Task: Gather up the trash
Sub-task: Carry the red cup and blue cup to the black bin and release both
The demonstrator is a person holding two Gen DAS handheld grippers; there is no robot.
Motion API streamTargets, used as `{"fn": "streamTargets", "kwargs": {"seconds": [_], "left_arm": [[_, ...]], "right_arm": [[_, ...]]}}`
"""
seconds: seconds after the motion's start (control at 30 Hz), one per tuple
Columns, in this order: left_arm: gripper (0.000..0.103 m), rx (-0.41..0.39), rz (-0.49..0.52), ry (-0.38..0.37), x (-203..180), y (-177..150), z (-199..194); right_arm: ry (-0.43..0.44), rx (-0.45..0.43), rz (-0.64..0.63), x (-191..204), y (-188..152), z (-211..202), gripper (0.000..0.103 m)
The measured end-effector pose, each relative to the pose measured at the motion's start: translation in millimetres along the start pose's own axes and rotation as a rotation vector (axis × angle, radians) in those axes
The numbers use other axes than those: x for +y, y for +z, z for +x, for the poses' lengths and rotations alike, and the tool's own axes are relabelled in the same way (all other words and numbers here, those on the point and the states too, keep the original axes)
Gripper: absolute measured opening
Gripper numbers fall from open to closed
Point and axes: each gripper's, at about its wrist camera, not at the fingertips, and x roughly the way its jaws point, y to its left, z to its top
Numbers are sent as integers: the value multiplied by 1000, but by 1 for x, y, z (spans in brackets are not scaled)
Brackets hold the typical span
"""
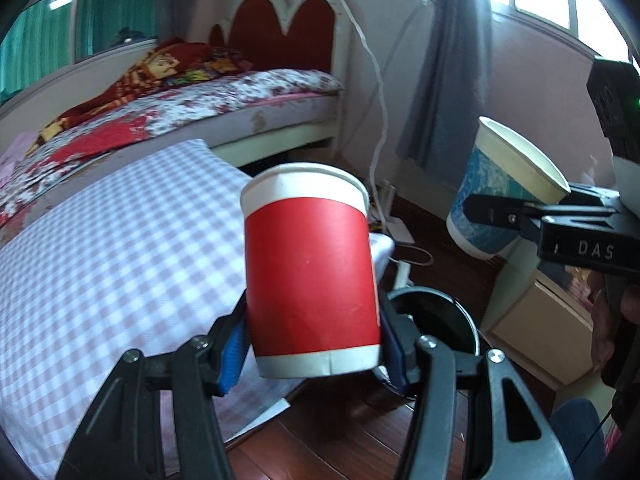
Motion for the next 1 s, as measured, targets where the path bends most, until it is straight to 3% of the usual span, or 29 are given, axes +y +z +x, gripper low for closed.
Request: {"fn": "streamTargets", "kwargs": {"seconds": [0.57,1.0], "left_arm": [[57,106,94,-163,-74,-17,55],[57,207,108,-202,-100,-31,101]], "right_arm": [[-79,98,117,-84,-69,3,58],[-45,189,122,-119,-112,34,58]]}}
